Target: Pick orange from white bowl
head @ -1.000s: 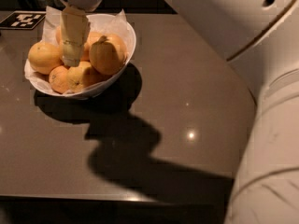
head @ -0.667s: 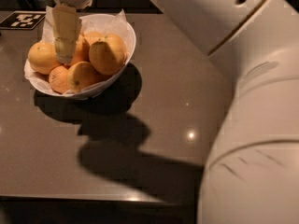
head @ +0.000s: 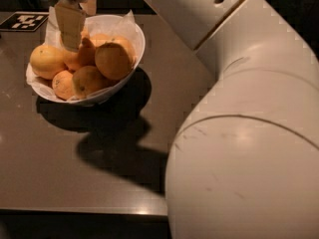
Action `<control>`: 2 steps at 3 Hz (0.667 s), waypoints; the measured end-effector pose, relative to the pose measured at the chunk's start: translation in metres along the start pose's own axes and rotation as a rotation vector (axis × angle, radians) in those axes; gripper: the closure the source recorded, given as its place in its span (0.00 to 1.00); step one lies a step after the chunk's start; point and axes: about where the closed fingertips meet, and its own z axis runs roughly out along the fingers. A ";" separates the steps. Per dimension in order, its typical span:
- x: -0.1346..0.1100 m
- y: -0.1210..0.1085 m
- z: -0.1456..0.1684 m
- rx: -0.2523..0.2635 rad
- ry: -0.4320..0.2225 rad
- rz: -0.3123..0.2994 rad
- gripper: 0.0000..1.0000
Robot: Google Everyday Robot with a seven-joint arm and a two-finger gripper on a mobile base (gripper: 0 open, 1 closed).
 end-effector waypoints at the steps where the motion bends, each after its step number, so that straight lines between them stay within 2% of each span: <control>1: -0.001 -0.008 0.012 -0.012 0.014 0.032 0.29; 2: -0.006 -0.009 0.023 -0.030 0.022 0.034 0.28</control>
Offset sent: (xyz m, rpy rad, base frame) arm -0.0025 -0.0145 -0.0330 -0.1308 0.1560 -0.0482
